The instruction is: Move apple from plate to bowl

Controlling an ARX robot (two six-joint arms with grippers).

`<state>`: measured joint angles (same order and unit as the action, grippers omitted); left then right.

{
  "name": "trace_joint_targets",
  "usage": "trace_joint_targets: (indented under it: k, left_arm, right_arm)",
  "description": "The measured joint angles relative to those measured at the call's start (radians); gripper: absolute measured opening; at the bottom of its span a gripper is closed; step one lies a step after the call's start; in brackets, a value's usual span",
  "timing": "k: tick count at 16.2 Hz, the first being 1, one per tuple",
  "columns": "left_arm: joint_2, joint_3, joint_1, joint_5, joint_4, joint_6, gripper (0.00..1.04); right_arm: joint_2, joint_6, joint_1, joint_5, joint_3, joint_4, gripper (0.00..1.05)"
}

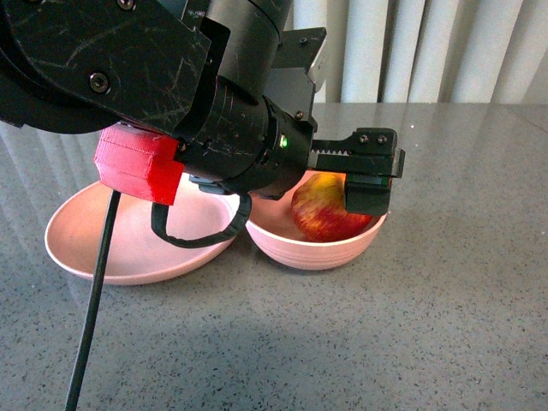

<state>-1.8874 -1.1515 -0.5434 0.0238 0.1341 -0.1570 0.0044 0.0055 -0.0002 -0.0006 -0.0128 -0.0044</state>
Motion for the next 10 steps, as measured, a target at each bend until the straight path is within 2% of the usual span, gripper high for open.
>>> trace_joint_targets:
  k: [6, 10]
  left_arm:
    - [0.216, 0.04, 0.056, 0.002, 0.051, -0.016, 0.98]
    - [0.439, 0.167, 0.107, 0.065, 0.145, 0.031, 0.98]
  right_arm:
    - [0.0, 0.0, 0.0, 0.0, 0.0, 0.0, 0.98]
    - [0.0, 0.0, 0.0, 0.0, 0.0, 0.0, 0.98]
